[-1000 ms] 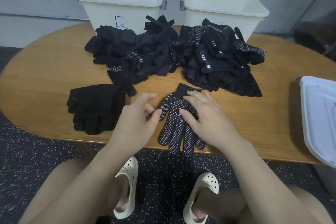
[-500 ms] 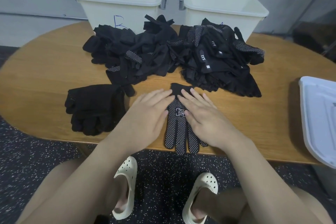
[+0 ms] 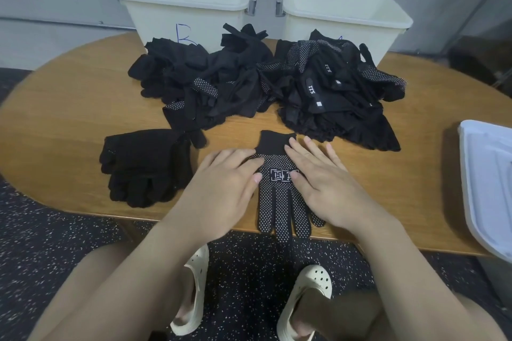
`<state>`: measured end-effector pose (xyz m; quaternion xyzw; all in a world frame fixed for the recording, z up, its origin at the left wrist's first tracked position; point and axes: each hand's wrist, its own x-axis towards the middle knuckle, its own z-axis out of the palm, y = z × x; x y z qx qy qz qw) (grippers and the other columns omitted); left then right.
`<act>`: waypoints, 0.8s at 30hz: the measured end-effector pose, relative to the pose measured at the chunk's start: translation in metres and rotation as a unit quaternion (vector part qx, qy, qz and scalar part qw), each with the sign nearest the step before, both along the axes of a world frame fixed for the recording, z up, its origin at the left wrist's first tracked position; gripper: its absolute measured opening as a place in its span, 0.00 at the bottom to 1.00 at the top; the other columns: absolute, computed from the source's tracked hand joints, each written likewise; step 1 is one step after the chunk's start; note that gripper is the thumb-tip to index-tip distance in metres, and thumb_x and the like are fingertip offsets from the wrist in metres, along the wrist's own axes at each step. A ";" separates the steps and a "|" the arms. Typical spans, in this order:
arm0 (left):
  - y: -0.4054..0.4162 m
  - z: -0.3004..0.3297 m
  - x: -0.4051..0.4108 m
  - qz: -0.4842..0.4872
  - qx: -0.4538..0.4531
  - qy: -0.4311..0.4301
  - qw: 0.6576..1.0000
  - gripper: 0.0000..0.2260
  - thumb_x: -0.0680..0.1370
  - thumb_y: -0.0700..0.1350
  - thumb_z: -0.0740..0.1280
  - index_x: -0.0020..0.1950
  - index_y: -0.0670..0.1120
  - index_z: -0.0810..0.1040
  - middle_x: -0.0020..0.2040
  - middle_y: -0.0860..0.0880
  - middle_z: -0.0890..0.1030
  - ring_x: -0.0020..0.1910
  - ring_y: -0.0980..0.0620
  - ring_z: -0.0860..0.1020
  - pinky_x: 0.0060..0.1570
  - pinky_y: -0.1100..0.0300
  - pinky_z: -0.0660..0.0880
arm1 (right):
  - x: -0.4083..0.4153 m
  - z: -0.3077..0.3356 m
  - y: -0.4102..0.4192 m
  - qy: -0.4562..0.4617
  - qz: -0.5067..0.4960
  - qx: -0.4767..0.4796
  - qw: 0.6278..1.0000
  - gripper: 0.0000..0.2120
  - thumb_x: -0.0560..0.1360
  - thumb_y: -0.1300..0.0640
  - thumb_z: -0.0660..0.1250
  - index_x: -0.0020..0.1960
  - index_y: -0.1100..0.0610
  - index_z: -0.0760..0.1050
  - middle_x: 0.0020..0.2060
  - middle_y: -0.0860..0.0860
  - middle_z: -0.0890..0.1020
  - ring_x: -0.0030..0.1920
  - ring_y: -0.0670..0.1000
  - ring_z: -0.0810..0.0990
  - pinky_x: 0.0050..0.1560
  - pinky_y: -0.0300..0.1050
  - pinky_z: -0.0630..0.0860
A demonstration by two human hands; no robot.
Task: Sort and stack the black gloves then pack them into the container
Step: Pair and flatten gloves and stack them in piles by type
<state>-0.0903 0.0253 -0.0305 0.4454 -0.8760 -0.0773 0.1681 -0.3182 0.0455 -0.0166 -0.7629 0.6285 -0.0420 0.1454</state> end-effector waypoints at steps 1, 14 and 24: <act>-0.004 0.000 0.001 0.005 -0.001 0.017 1.000 0.20 0.87 0.51 0.51 0.74 0.49 0.76 0.69 0.53 0.76 0.69 0.52 0.70 0.74 0.49 0.63 | -0.001 0.000 -0.001 -0.012 -0.001 0.004 1.000 0.28 0.86 0.44 0.43 0.84 0.46 0.45 0.82 0.37 0.43 0.79 0.38 0.34 0.78 0.43 0.28; -0.020 -0.002 -0.004 -0.010 0.035 -0.062 0.997 0.31 0.82 0.59 0.38 0.83 0.53 0.57 0.83 0.54 0.56 0.83 0.53 0.48 0.79 0.52 0.34 | -0.011 0.002 -0.020 -0.090 -0.016 0.023 0.996 0.26 0.87 0.56 0.55 0.83 0.47 0.55 0.82 0.38 0.51 0.80 0.37 0.41 0.80 0.42 0.34; -0.015 -0.004 0.008 0.036 0.007 -0.083 0.996 0.28 0.84 0.57 0.44 0.81 0.50 0.65 0.81 0.48 0.65 0.82 0.46 0.58 0.81 0.49 0.47 | 0.007 0.006 -0.029 -0.116 -0.003 -0.025 0.993 0.23 0.86 0.58 0.57 0.81 0.51 0.63 0.81 0.42 0.61 0.81 0.40 0.50 0.82 0.42 0.45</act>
